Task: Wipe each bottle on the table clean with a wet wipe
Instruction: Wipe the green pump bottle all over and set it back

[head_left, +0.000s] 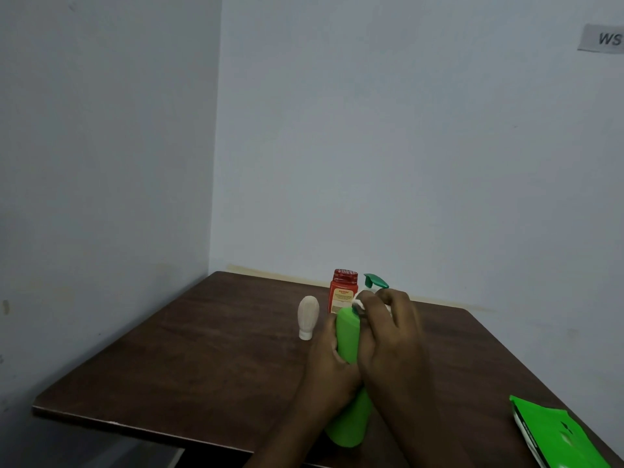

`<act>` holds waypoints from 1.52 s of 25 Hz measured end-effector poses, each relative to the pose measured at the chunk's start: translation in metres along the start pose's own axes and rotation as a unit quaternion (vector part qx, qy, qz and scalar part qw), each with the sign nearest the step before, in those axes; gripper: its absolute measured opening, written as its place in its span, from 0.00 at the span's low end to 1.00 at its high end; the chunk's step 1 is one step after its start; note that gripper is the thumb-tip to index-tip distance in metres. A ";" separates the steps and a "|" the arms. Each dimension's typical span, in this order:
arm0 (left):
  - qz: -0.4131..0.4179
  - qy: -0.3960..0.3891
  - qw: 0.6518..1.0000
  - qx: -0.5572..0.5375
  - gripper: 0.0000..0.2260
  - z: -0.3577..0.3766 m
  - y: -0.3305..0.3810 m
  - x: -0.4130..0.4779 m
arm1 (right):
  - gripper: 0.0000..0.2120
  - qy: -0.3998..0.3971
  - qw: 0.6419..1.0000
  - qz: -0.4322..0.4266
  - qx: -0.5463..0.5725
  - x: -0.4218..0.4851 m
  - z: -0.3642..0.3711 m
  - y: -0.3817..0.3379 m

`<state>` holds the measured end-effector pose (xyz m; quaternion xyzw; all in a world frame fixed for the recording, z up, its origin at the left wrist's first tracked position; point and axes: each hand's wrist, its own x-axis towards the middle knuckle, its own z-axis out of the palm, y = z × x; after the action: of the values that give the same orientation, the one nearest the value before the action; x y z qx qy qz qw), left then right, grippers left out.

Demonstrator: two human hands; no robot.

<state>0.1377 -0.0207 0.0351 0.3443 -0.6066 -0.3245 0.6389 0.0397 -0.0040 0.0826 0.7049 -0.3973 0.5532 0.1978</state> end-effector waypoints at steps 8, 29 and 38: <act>-0.001 -0.004 1.000 0.004 0.24 -0.003 -0.004 -0.002 | 0.08 0.016 0.960 0.202 0.192 0.035 -0.023 0.045; 0.021 -0.021 0.999 0.021 0.31 -0.001 0.007 -0.005 | 0.07 -0.123 0.990 -0.033 0.065 0.079 -0.064 0.016; -0.104 -0.137 0.985 0.021 0.42 -0.032 -0.024 -0.025 | 0.07 -0.124 0.985 0.022 0.120 0.014 -0.087 0.044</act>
<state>0.1688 -0.0118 0.0001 0.3714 -0.6559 -0.4203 0.5052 -0.0482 0.0270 0.1155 0.7778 -0.3649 0.5095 0.0491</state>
